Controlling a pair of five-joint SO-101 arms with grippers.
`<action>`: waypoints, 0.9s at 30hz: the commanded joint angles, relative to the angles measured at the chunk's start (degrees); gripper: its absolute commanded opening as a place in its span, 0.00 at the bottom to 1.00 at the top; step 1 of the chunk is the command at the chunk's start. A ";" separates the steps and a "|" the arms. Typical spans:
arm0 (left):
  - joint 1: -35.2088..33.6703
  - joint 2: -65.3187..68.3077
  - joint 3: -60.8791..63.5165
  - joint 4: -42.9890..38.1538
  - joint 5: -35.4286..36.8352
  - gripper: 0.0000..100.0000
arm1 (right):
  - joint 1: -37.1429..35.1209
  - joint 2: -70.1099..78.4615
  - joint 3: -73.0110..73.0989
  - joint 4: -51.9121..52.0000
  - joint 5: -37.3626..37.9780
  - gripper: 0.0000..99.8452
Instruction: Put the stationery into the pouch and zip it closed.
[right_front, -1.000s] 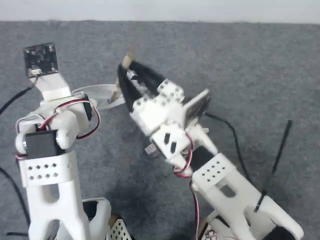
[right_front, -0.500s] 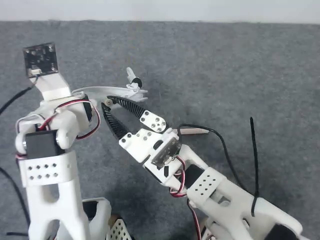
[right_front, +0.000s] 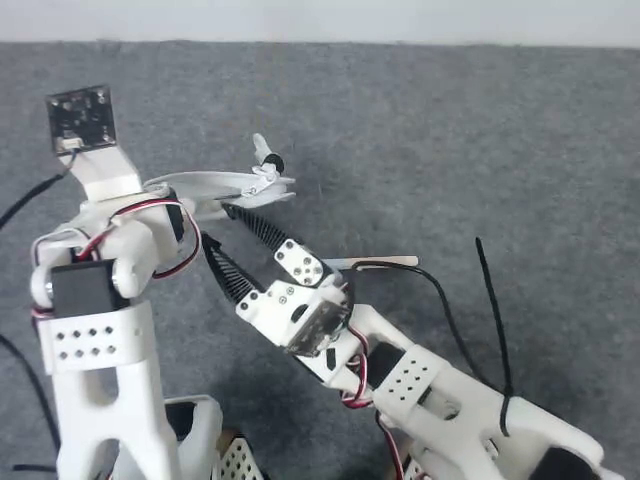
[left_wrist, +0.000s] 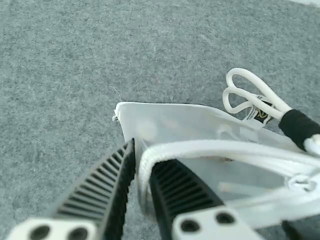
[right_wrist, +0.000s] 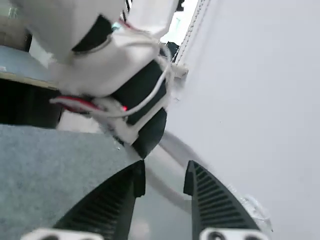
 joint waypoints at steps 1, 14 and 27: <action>0.26 -0.09 -1.19 0.35 -0.53 0.01 | -0.57 -5.41 0.00 -0.84 1.85 0.12; 0.35 -0.09 -1.19 0.26 -0.53 0.01 | 2.07 -28.00 1.41 22.73 -2.29 0.12; 0.35 0.18 -1.10 0.26 -0.53 0.01 | 6.64 -44.44 -5.27 62.46 -11.43 0.12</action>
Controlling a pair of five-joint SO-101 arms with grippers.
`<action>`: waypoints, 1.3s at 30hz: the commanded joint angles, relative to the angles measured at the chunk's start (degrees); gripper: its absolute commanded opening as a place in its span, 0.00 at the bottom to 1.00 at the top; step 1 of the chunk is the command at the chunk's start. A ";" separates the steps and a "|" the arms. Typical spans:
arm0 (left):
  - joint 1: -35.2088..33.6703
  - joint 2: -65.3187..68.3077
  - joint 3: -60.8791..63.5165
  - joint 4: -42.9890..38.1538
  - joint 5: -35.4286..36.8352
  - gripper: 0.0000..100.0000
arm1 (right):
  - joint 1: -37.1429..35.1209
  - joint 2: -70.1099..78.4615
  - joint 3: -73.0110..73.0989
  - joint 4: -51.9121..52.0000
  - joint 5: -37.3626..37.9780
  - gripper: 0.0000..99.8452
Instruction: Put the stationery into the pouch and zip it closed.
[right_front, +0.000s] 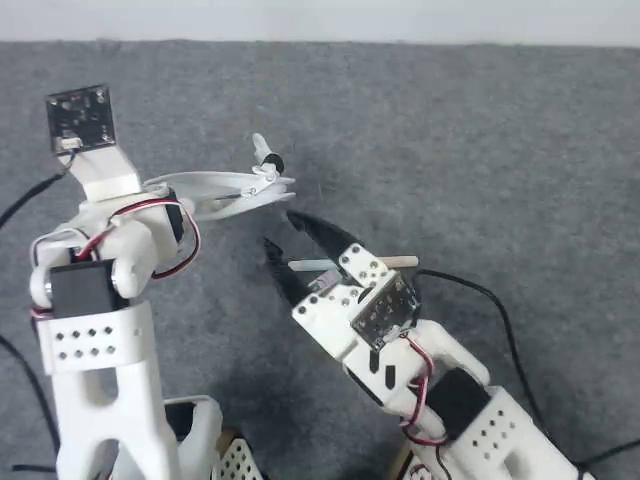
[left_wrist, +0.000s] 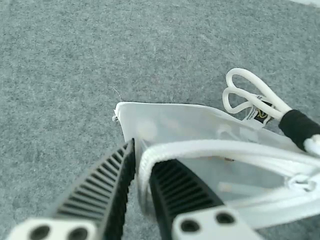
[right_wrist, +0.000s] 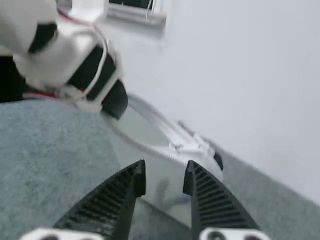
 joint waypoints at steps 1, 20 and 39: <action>0.35 0.18 -1.10 0.26 -0.53 0.01 | 0.57 -4.26 -4.04 9.10 -1.32 0.12; -3.25 0.00 1.01 -2.90 -0.26 0.01 | 4.26 0.13 -4.31 21.67 -12.75 0.12; -5.63 0.00 1.19 -2.90 -0.26 0.01 | 4.35 27.82 -14.59 22.02 -23.38 0.12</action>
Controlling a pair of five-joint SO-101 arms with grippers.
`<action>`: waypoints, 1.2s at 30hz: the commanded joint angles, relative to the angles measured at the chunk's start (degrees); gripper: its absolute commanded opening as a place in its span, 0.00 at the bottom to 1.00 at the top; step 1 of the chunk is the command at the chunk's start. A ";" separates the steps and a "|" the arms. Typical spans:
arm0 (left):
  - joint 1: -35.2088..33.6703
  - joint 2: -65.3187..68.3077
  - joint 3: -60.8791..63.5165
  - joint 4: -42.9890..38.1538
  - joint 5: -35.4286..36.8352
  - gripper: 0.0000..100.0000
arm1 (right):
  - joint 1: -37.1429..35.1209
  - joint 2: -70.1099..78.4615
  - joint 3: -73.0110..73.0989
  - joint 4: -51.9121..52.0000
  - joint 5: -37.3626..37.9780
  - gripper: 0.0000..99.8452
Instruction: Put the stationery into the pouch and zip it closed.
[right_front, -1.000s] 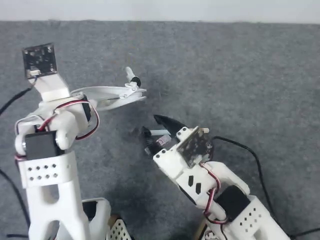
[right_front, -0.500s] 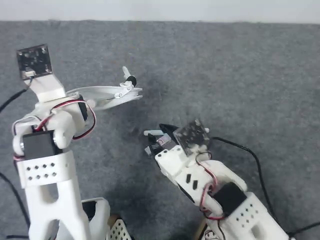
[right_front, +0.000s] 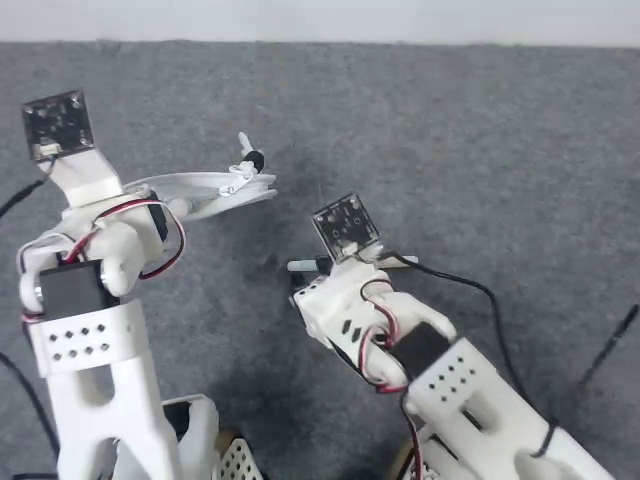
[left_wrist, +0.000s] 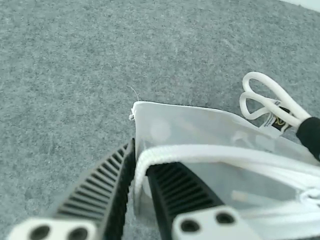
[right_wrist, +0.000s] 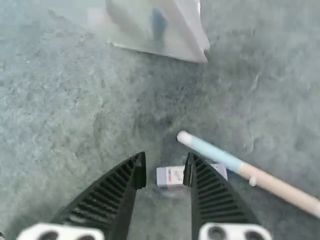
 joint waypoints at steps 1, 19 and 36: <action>-0.53 0.00 -0.31 -1.58 -0.26 0.01 | 0.66 2.77 -5.45 0.31 -4.22 0.12; -0.53 0.18 -0.22 -1.58 -0.26 0.01 | 0.66 27.82 -20.75 9.45 -15.47 0.12; -0.53 0.26 -0.22 -1.58 -0.26 0.01 | 0.66 32.31 -22.68 9.45 -20.31 0.21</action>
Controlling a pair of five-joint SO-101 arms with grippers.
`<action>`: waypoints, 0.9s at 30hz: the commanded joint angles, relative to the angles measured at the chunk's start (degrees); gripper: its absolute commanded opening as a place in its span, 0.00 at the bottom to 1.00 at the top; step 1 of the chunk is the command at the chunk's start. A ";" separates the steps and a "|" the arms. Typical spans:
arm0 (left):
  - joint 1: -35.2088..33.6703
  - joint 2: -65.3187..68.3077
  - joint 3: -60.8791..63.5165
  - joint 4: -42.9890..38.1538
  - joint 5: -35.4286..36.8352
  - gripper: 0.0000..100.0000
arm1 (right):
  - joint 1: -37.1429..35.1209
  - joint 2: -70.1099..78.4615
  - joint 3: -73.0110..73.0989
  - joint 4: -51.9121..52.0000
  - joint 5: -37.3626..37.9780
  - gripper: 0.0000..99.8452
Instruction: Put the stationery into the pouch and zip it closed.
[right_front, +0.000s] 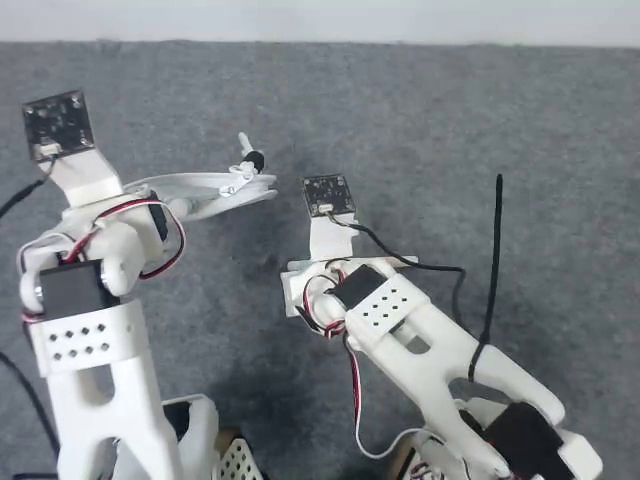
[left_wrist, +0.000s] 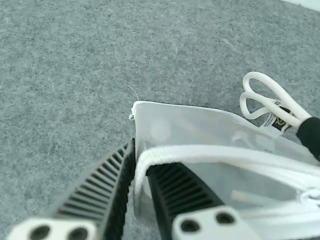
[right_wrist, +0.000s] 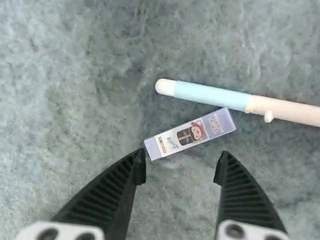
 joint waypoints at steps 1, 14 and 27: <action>-0.53 0.26 -0.22 -1.58 -0.26 0.01 | 0.57 -0.40 -3.96 0.48 -1.05 0.21; -0.53 0.35 -0.22 -1.49 -0.26 0.01 | 4.88 -0.31 -5.98 0.57 -3.87 0.20; -0.44 0.26 -0.22 -1.49 -0.26 0.01 | 4.88 3.91 -7.74 -0.04 -4.04 0.20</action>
